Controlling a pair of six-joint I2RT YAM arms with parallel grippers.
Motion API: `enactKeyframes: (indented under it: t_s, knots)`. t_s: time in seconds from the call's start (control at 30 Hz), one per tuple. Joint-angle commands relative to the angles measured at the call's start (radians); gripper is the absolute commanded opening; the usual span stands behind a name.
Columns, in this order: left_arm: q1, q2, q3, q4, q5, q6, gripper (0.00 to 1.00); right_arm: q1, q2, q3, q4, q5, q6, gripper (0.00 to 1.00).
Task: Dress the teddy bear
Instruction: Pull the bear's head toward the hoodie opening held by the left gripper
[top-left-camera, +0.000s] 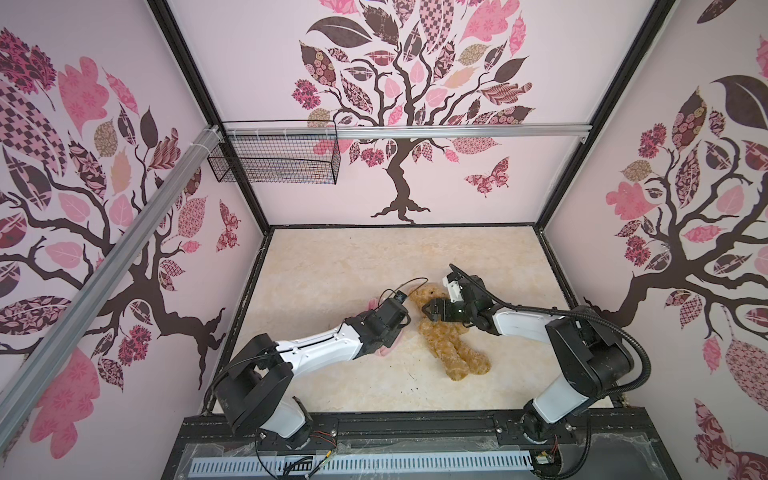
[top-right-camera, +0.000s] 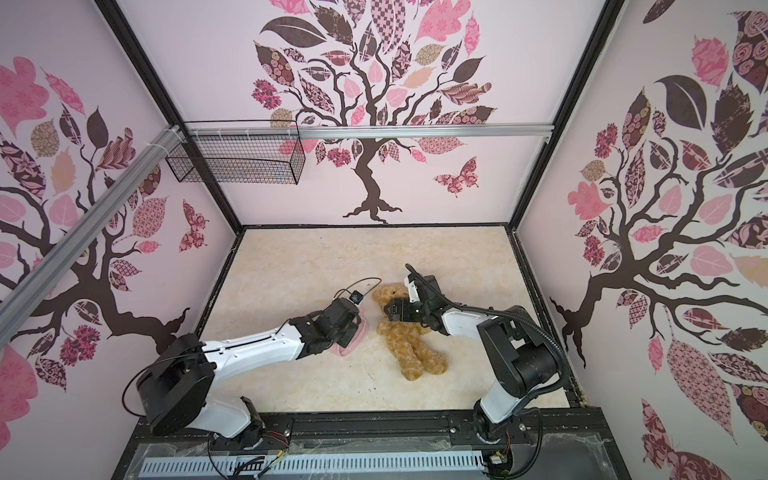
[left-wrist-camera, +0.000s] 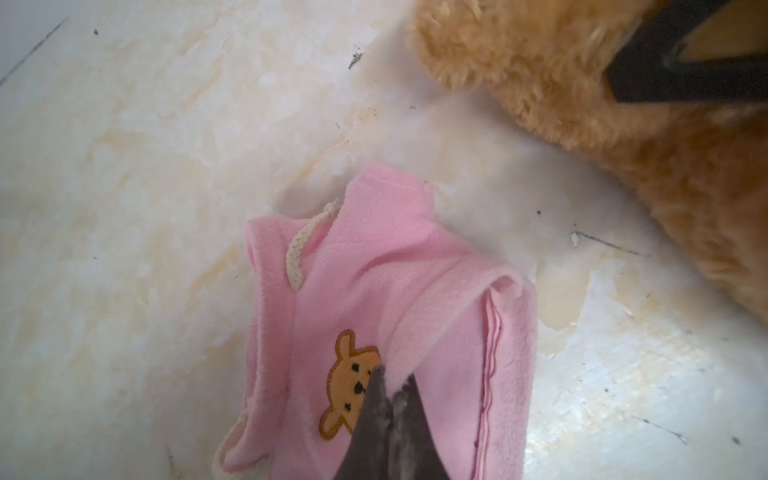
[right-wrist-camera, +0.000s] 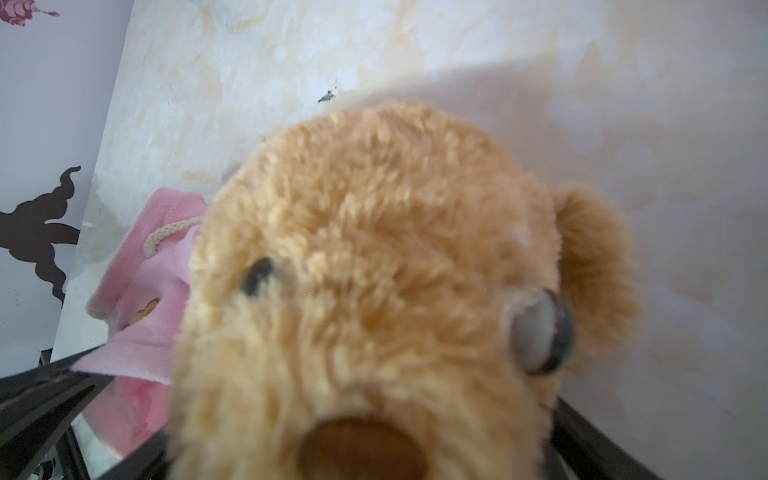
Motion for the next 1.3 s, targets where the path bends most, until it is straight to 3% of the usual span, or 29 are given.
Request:
enactKeyframes:
  t_s: [0.0, 0.3, 0.63, 0.7, 0.83, 0.97, 1.1, 1.27]
  knots:
    - [0.035, -0.078, -0.080, 0.110, 0.141, -0.091, 0.00, -0.005, -0.057, -0.008, -0.024, 0.005, 0.013, 1.00]
    - [0.046, -0.103, -0.101, 0.113, 0.152, -0.127, 0.00, -0.004, -0.022, 0.001, 0.010, -0.035, 0.032, 0.99]
    - [0.047, -0.097, -0.104, 0.111, 0.094, -0.172, 0.00, 0.010, 0.112, 0.083, 0.057, -0.071, 0.043, 0.94]
    - [0.047, -0.095, -0.103, 0.109, 0.083, -0.185, 0.00, 0.015, 0.127, 0.096, 0.059, -0.067, 0.023, 0.88]
    - [0.057, -0.096, -0.084, 0.070, 0.068, -0.232, 0.00, 0.015, 0.077, 0.081, 0.037, -0.027, -0.044, 0.61]
    - [0.137, -0.124, -0.075, 0.053, 0.177, -0.276, 0.00, 0.015, -0.072, -0.014, 0.023, -0.034, -0.065, 0.39]
    - [0.229, -0.149, -0.067, 0.071, 0.304, -0.270, 0.00, 0.021, -0.279, -0.148, 0.001, -0.096, -0.048, 0.29]
    - [0.256, -0.157, -0.038, 0.069, 0.359, -0.205, 0.00, 0.123, -0.473, -0.224, -0.080, -0.239, -0.013, 0.27]
